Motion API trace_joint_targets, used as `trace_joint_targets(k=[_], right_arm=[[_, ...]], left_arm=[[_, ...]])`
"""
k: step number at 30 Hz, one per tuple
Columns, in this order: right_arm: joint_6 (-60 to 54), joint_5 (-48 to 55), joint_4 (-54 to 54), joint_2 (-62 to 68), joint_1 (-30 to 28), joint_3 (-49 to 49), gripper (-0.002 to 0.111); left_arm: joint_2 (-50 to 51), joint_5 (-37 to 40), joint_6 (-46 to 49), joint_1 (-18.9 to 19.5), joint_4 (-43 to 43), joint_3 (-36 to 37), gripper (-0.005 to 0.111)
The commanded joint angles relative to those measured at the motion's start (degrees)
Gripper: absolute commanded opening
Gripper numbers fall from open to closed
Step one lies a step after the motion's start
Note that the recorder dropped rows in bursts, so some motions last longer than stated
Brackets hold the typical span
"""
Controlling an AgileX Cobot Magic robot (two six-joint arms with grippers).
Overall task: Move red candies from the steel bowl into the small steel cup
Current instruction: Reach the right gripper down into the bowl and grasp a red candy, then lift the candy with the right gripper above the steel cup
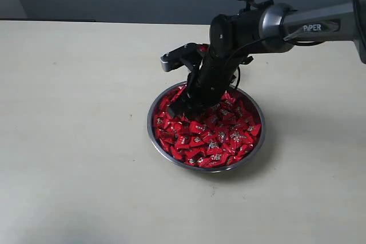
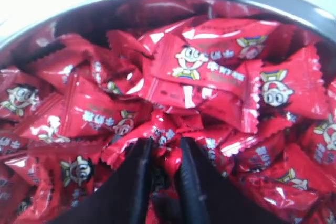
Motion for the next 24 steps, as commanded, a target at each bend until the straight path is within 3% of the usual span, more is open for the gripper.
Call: trace_joint_targets(k=[1, 24], right_arm=[[-0.1, -0.6, -1.4, 0.3, -0.1, -0.2, 0.002], [-0.1, -0.9, -3.2, -4.4, -0.1, -0.3, -0.001]], left_arm=[[-0.3, -0.1, -0.1, 0.1, 0.1, 0.2, 0.000], [-0.3, -0.1, -0.1, 0.1, 0.1, 0.2, 0.000]])
